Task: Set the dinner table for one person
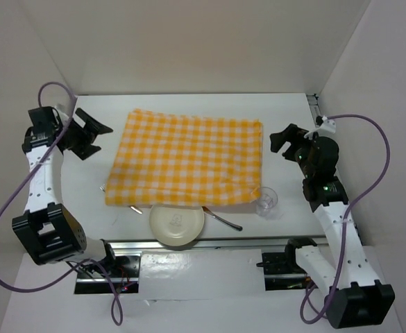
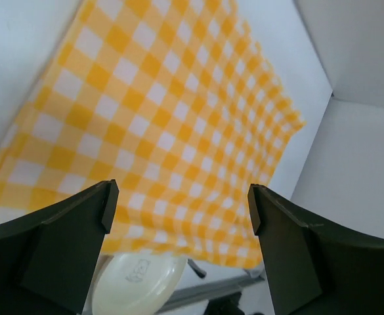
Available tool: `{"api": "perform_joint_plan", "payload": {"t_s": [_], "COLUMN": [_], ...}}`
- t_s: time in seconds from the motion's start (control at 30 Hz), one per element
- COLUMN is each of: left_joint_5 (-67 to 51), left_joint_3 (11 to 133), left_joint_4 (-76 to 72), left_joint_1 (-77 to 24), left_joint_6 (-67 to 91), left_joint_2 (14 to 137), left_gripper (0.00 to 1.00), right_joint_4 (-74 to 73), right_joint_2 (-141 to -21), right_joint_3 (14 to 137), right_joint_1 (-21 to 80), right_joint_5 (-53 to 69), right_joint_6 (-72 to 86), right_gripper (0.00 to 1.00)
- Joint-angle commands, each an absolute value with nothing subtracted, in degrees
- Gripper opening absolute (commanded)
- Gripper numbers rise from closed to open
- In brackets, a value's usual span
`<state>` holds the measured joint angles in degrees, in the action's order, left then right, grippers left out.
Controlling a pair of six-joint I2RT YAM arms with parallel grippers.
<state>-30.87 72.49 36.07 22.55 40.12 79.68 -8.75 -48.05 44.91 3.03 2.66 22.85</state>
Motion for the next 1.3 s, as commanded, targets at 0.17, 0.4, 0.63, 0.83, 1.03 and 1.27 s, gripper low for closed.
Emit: {"api": "perform_joint_plan", "payload": {"t_s": [0.17, 0.4, 0.63, 0.83, 1.03, 1.27], "left_joint_5": [-26.89, -18.74, -10.12, -7.65, -8.88, -8.88], "left_joint_3": [85.07, 82.72, 84.46, 85.61, 91.57, 104.21], "left_joint_4": [38.4, 41.13, 42.36, 42.19, 42.19, 45.53], "left_joint_1": [20.13, 13.98, 8.8, 6.86, 6.33, 5.27], "left_joint_6": [33.94, 31.9, 30.76, 31.82, 31.82, 31.82], "left_joint_2": [83.14, 92.63, 102.03, 106.6, 113.72, 125.41], "left_gripper": [0.75, 0.57, 0.57, 0.61, 0.61, 0.61], "right_joint_4": [-16.58, -32.08, -32.6, -30.5, -28.22, -26.98], "right_joint_2": [-58.15, -89.8, -104.31, -112.67, -117.6, -122.69], "right_joint_3": [57.37, 72.5, 76.73, 78.39, 81.3, 90.16], "right_joint_1": [3.34, 3.87, 3.87, 3.34, 3.34, 1.58], "right_joint_5": [11.75, 10.2, 7.74, 10.45, 11.6, 12.66], "right_joint_6": [23.82, 21.89, 21.88, 22.41, 22.41, 28.29], "right_gripper": [0.63, 0.9, 0.88, 0.8, 0.36, 0.0]}}
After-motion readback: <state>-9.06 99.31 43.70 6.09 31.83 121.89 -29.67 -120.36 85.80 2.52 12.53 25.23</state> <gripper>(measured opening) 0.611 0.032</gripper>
